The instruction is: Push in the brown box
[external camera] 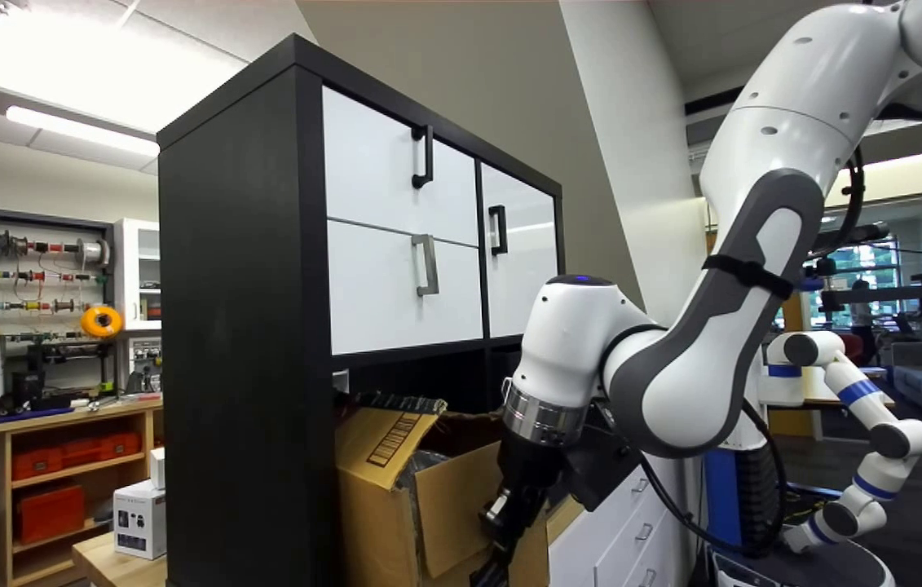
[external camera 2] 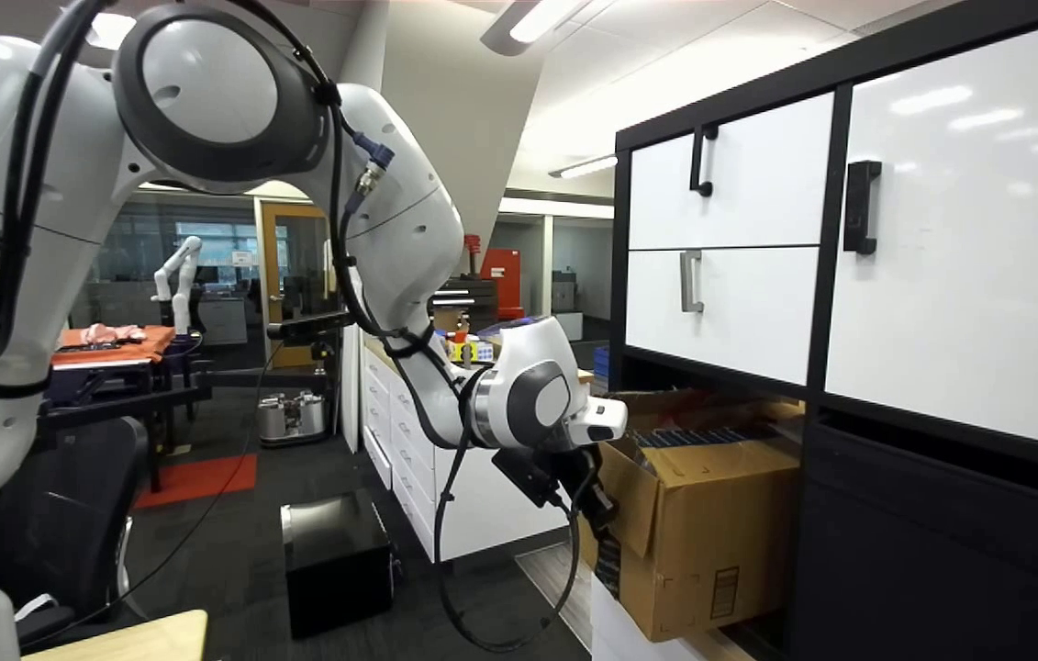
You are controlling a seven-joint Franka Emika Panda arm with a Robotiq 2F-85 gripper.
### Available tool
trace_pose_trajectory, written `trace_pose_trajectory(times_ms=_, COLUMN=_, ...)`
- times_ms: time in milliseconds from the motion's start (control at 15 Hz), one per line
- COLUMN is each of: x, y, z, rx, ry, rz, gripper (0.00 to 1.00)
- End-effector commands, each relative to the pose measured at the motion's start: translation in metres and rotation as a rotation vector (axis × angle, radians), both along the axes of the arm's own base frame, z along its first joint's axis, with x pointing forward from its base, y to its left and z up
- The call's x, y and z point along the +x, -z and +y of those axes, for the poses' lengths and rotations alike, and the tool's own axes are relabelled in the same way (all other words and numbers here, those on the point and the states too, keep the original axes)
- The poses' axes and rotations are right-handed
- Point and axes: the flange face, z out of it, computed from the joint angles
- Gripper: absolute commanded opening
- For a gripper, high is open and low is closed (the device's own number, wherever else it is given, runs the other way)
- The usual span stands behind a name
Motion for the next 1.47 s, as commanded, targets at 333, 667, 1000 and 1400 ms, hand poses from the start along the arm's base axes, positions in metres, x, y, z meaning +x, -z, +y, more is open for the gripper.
trace_pose_trajectory(times_ms=333, x=0.037, y=-0.011, z=-0.019, rx=-0.002, ry=0.002, rz=-0.111, gripper=0.00)
trace_pose_trajectory(times_ms=667, x=0.052, y=-0.009, z=-0.031, rx=-0.005, ry=0.015, rz=-0.141, gripper=0.00)
trace_pose_trajectory(times_ms=1000, x=0.072, y=-0.007, z=-0.035, rx=-0.007, ry=0.028, rz=-0.165, gripper=0.00)
trace_pose_trajectory(times_ms=1400, x=0.086, y=-0.009, z=-0.037, rx=0.000, ry=0.038, rz=-0.183, gripper=0.00)
